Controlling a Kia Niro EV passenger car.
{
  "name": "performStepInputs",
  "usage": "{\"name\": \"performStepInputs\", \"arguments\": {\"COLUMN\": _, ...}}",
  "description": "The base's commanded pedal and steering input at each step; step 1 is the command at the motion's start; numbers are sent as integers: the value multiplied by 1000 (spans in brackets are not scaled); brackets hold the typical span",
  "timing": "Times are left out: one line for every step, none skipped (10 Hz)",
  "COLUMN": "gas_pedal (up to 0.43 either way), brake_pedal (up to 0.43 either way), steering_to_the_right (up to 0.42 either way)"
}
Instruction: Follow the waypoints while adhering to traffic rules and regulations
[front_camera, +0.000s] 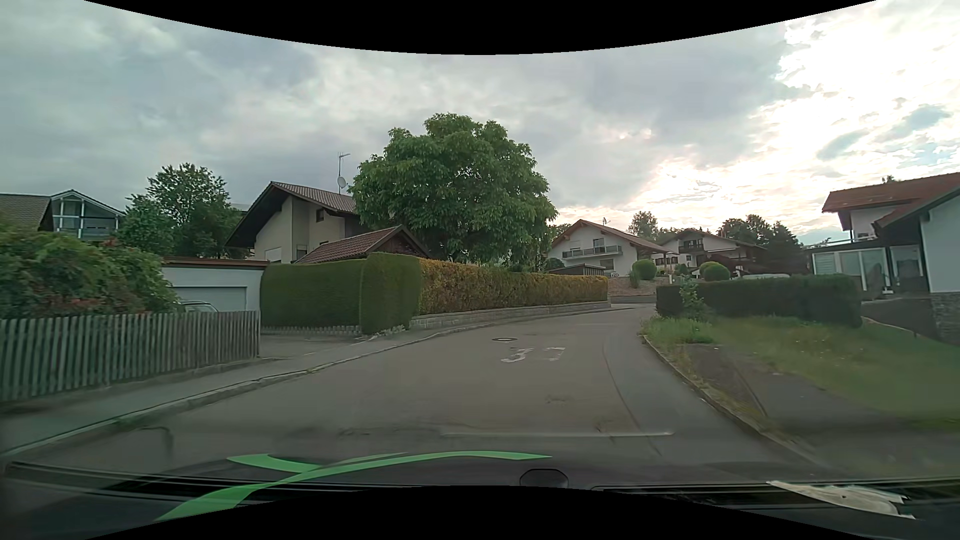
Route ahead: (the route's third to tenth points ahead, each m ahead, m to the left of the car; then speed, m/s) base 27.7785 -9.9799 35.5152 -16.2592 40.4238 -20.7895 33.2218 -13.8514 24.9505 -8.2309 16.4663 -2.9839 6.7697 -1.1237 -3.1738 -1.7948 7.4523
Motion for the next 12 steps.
{"name": "performStepInputs", "arguments": {"gas_pedal": 280, "brake_pedal": 0, "steering_to_the_right": 34}}
{"name": "performStepInputs", "arguments": {"gas_pedal": 280, "brake_pedal": 0, "steering_to_the_right": 34}}
{"name": "performStepInputs", "arguments": {"gas_pedal": 280, "brake_pedal": 0, "steering_to_the_right": 40}}
{"name": "performStepInputs", "arguments": {"gas_pedal": 280, "brake_pedal": 0, "steering_to_the_right": 54}}
{"name": "performStepInputs", "arguments": {"gas_pedal": 268, "brake_pedal": 0, "steering_to_the_right": 67}}
{"name": "performStepInputs", "arguments": {"gas_pedal": 268, "brake_pedal": 0, "steering_to_the_right": 77}}
{"name": "performStepInputs", "arguments": {"gas_pedal": 268, "brake_pedal": 0, "steering_to_the_right": 79}}
{"name": "performStepInputs", "arguments": {"gas_pedal": 268, "brake_pedal": 0, "steering_to_the_right": 81}}
{"name": "performStepInputs", "arguments": {"gas_pedal": 240, "brake_pedal": 0, "steering_to_the_right": 87}}
{"name": "performStepInputs", "arguments": {"gas_pedal": 228, "brake_pedal": 0, "steering_to_the_right": 94}}
{"name": "performStepInputs", "arguments": {"gas_pedal": 228, "brake_pedal": 0, "steering_to_the_right": 98}}
{"name": "performStepInputs", "arguments": {"gas_pedal": 228, "brake_pedal": 0, "steering_to_the_right": 103}}
